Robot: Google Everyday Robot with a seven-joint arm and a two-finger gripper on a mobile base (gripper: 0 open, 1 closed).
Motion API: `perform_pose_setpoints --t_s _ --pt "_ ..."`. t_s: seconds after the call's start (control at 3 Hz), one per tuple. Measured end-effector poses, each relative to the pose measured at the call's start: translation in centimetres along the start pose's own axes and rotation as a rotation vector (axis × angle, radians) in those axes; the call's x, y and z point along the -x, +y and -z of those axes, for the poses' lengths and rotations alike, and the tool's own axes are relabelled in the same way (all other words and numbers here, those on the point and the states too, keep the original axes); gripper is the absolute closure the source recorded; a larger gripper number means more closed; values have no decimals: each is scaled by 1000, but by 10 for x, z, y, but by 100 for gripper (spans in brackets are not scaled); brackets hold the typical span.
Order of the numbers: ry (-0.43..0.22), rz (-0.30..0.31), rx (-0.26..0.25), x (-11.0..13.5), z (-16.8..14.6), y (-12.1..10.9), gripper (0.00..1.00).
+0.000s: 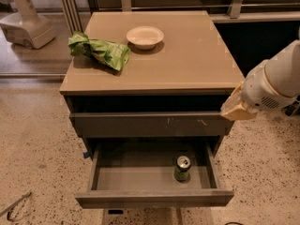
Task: Pick green can from middle drawer and place on counter
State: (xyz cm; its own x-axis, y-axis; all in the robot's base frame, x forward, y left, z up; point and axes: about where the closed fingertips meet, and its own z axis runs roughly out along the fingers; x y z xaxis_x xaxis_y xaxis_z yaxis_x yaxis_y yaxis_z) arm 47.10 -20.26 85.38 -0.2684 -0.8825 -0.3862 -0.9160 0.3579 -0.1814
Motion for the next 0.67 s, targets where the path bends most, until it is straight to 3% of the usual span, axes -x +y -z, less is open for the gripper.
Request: perform_pose_setpoints --t_s 0.33,0.67 --pt "-79 -33 27 -7 -55 -2 100" --pt "-79 -33 27 -7 -55 -2 100"
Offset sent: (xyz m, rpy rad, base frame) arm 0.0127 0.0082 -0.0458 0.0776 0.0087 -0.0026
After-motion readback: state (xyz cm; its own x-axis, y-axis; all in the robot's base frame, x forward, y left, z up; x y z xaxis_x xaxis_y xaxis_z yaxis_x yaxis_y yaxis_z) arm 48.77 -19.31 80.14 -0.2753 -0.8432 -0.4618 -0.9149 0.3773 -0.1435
